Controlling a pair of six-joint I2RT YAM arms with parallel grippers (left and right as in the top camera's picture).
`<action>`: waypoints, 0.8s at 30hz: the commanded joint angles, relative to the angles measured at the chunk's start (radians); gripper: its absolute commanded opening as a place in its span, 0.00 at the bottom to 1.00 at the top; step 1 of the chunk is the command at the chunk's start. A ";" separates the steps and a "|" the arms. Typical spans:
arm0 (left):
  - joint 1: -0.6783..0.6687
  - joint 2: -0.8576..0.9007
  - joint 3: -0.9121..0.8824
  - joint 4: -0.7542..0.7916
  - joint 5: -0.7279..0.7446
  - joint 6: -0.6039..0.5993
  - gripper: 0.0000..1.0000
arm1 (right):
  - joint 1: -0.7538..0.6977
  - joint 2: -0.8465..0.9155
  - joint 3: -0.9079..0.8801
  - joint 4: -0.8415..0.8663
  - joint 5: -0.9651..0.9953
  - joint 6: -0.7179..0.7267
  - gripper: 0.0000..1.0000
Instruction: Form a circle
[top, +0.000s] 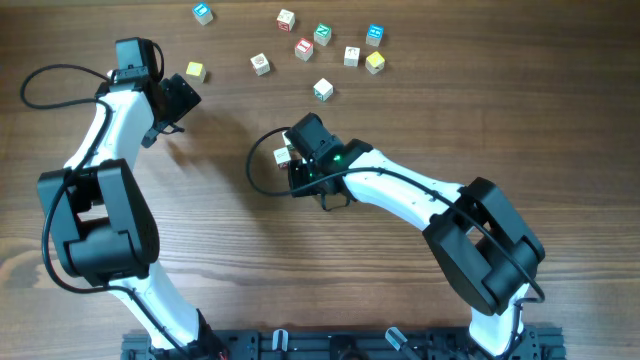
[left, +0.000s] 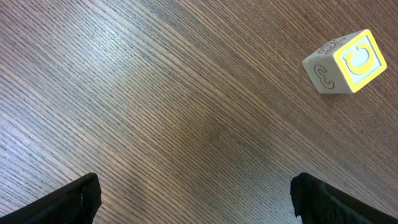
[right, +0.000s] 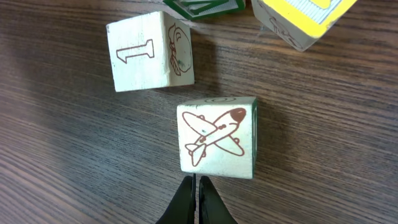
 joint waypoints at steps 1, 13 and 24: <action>0.001 -0.016 0.011 0.001 0.001 0.008 1.00 | 0.005 0.013 -0.003 0.007 0.016 0.007 0.06; 0.001 -0.016 0.011 0.001 0.001 0.008 1.00 | 0.005 0.013 -0.003 0.013 0.016 0.007 0.05; 0.001 -0.016 0.011 0.001 0.001 0.007 1.00 | -0.047 -0.182 0.013 -0.063 0.177 -0.204 0.04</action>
